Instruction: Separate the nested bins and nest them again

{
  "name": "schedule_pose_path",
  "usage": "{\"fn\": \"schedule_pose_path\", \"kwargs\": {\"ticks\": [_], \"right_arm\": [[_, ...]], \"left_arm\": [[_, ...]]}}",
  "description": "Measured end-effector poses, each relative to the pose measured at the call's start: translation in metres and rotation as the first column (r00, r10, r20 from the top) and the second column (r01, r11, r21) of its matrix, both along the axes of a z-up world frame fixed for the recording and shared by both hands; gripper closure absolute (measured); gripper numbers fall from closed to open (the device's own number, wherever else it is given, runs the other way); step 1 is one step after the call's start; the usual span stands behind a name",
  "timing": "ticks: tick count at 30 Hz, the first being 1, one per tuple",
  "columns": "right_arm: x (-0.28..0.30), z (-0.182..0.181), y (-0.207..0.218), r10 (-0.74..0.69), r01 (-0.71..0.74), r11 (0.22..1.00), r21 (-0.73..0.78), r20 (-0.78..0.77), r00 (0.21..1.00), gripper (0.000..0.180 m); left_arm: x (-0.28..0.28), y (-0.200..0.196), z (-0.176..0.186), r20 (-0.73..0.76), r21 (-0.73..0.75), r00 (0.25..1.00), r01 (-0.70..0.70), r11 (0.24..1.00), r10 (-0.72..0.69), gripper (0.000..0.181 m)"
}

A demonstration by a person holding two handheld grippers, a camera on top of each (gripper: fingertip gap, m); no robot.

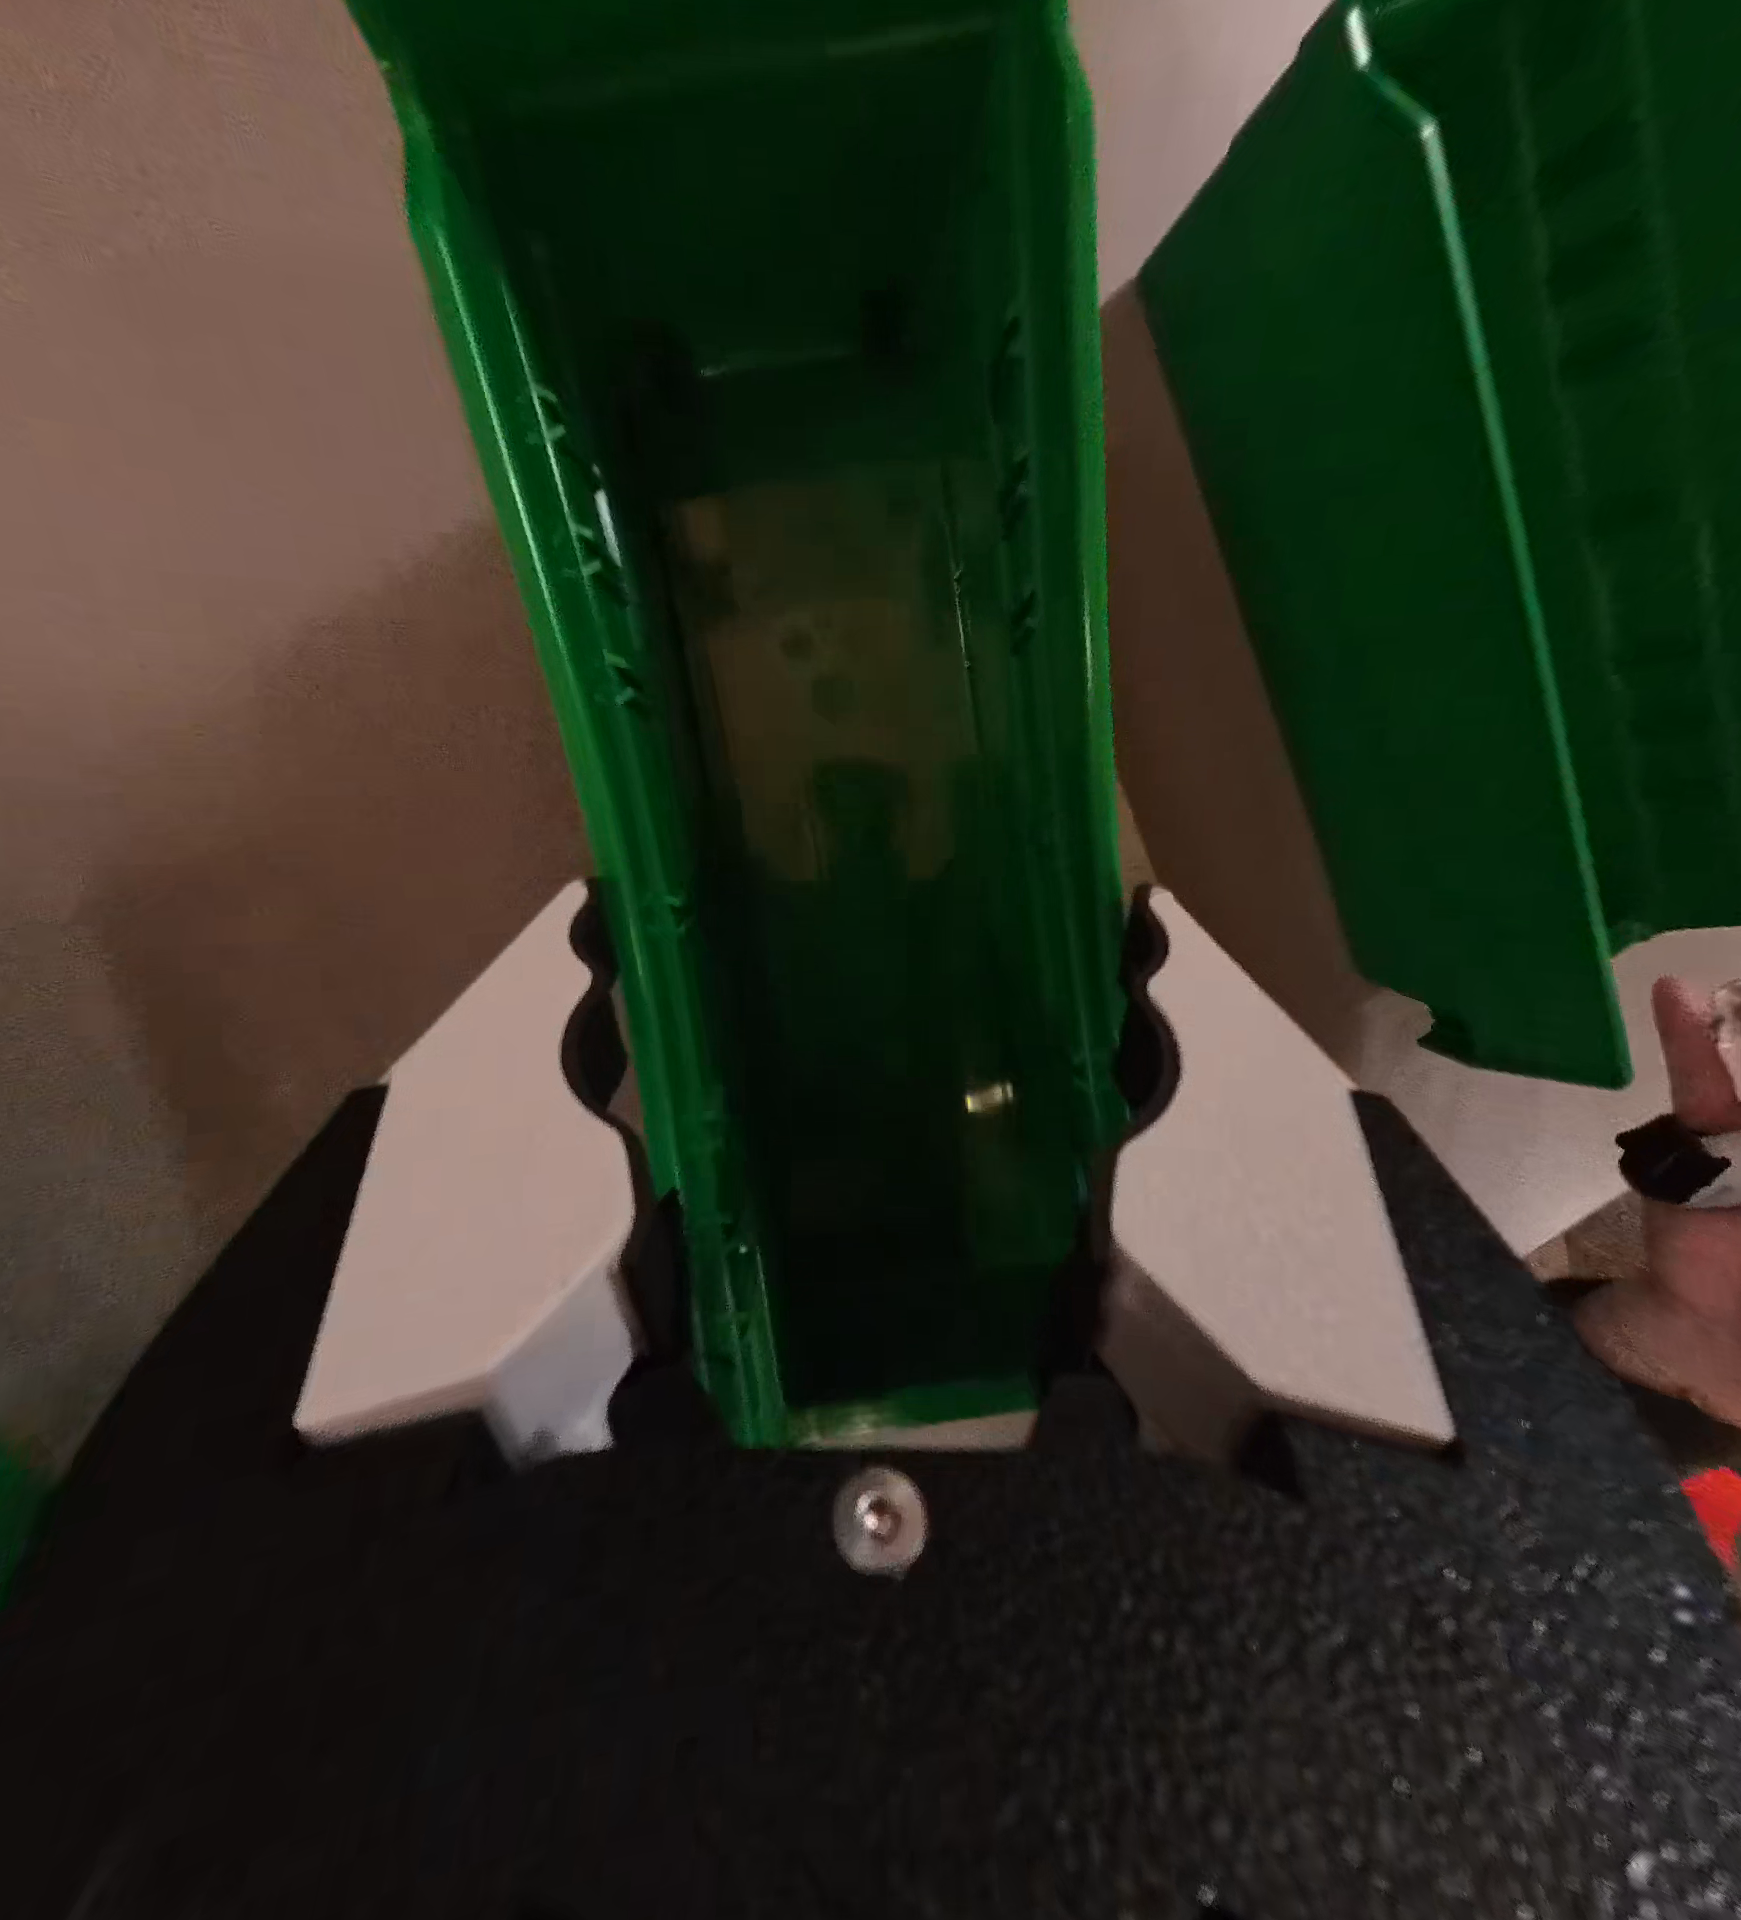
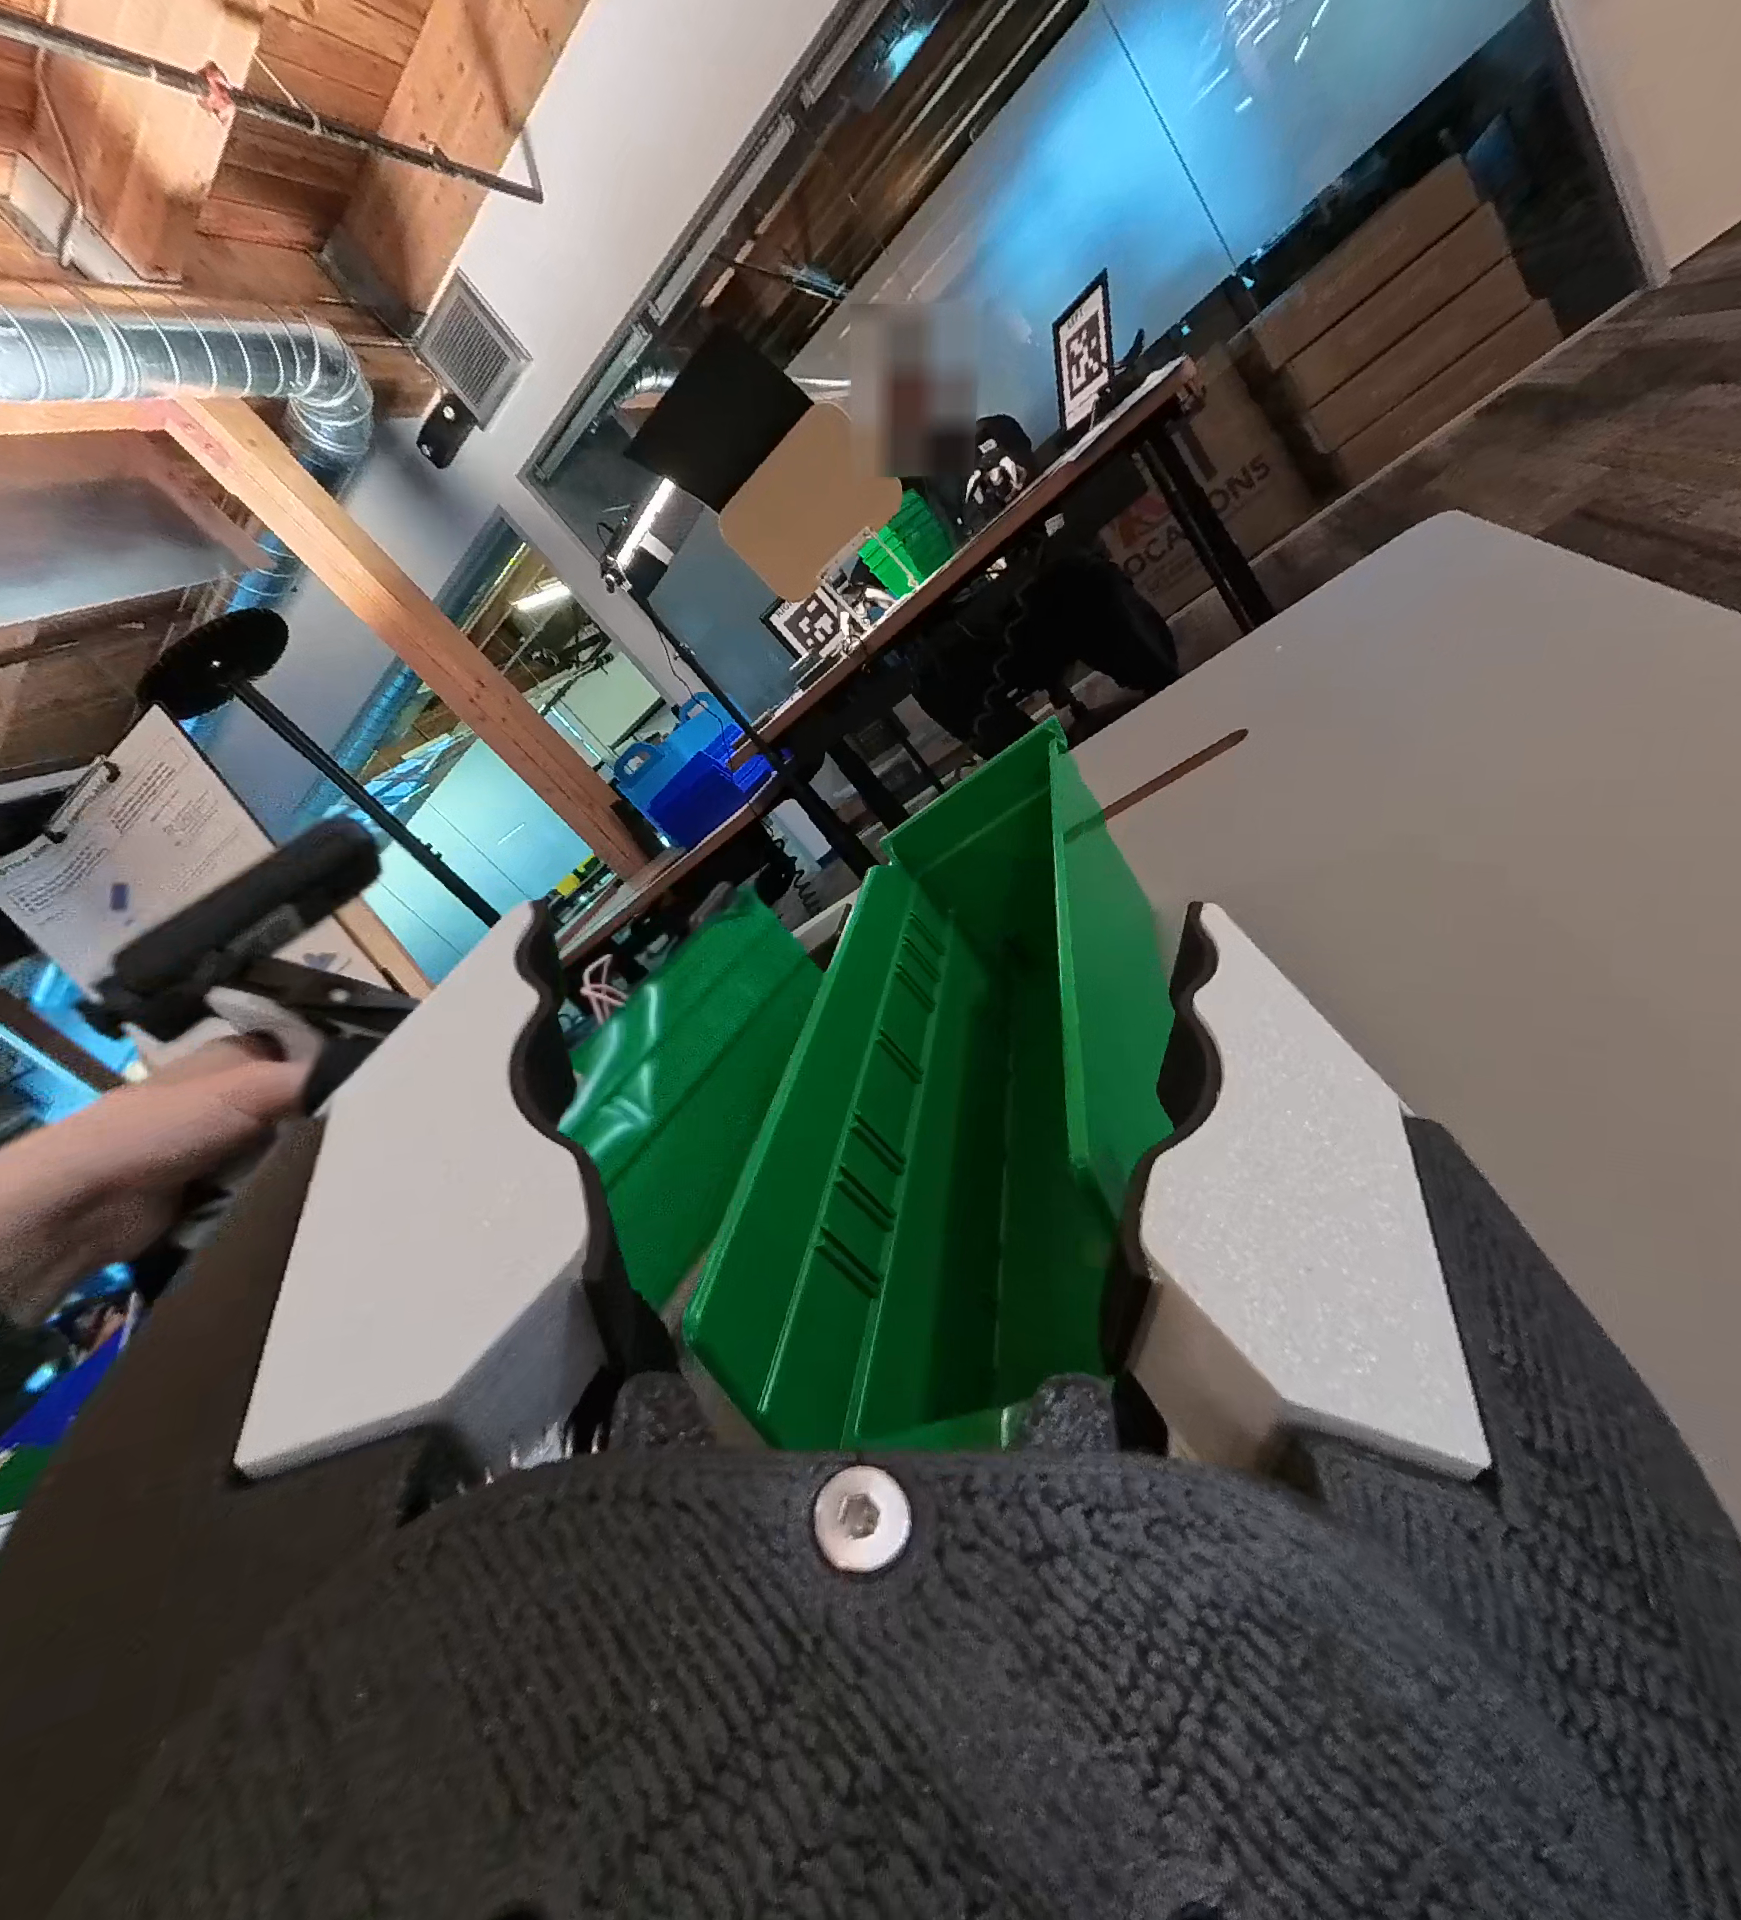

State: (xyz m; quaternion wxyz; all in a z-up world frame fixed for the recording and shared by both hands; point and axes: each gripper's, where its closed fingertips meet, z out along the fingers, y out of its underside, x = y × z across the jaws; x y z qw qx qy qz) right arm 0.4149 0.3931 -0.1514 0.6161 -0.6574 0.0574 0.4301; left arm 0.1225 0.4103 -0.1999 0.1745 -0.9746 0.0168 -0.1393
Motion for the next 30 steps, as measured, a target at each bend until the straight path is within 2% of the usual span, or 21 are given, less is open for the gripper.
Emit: {"fn": "schedule_pose_path", "kwargs": {"ticks": [2, 4, 10, 11, 13, 15, 18, 20, 22, 24, 26, 28, 30], "right_arm": [[0.000, -0.001, 0.000, 0.010, -0.010, 1.000, -0.007, -0.009, 1.000, 0.064], [0.001, -0.001, 0.001, -0.002, 0.002, 1.000, -0.011, -0.010, 1.000, 0.064], [-0.005, -0.001, 0.001, 0.012, -0.012, 1.000, -0.010, 0.005, 1.000, 0.064], [-0.006, -0.001, 0.001, 0.016, -0.016, 1.000, -0.011, 0.007, 1.000, 0.064], [-0.007, -0.001, 0.000, 0.017, -0.017, 1.000, -0.010, 0.010, 1.000, 0.064], [-0.006, 0.000, 0.000, 0.016, -0.016, 1.000, -0.008, 0.006, 1.000, 0.064], [-0.004, 0.001, -0.001, 0.018, -0.018, 1.000, -0.005, -0.002, 1.000, 0.064], [0.000, 0.002, -0.001, 0.010, -0.010, 1.000, -0.001, -0.003, 1.000, 0.064], [0.003, 0.002, -0.001, 0.003, -0.003, 1.000, 0.001, -0.011, 1.000, 0.064], [0.005, 0.002, 0.000, -0.001, 0.001, 1.000, -0.002, -0.018, 1.000, 0.064], [0.006, 0.000, 0.000, -0.003, 0.003, 1.000, -0.007, -0.025, 1.000, 0.064], [0.006, -0.001, 0.001, -0.001, 0.001, 1.000, -0.010, -0.032, 1.000, 0.064], [0.006, -0.001, 0.001, -0.003, 0.003, 1.000, -0.011, -0.031, 1.000, 0.064]], "left_arm": [[0.012, 0.003, -0.020, 0.001, -0.012, 1.000, -0.027, 1.000, 0.027, 0.083], [0.016, 0.013, -0.019, -0.003, 0.046, 0.995, -0.096, 0.994, 0.096, 0.082], [0.027, 0.015, -0.021, -0.048, 0.034, 0.971, -0.232, 0.972, 0.234, 0.070], [0.034, 0.018, -0.017, -0.021, 0.054, 0.972, -0.231, 0.971, 0.233, 0.075], [0.051, 0.018, -0.016, 0.045, 0.030, 0.974, -0.222, 0.975, 0.221, 0.069], [0.057, 0.013, -0.022, 0.035, -0.006, 0.982, -0.186, 0.982, 0.187, 0.067], [0.056, 0.007, -0.025, -0.010, -0.029, 0.997, -0.073, 0.997, 0.073, 0.069], [0.052, 0.003, -0.015, 0.022, -0.030, 1.000, 0.003, 1.000, -0.003, 0.067], [0.032, 0.004, 0.006, 0.031, 0.027, 0.998, 0.045, 0.999, -0.046, 0.065], [-0.013, 0.001, 0.026, -0.047, 0.062, 0.998, 0.042, 0.997, -0.039, 0.064], [-0.070, -0.008, 0.044, -0.140, 0.078, 0.990, 0.004, 0.997, 0.007, 0.059], [-0.128, -0.013, 0.063, -0.201, 0.148, 0.977, -0.049, 0.988, 0.079, 0.044], [-0.179, -0.024, 0.081, -0.219, 0.223, 0.966, -0.090, 0.971, 0.140, 0.043]]}}
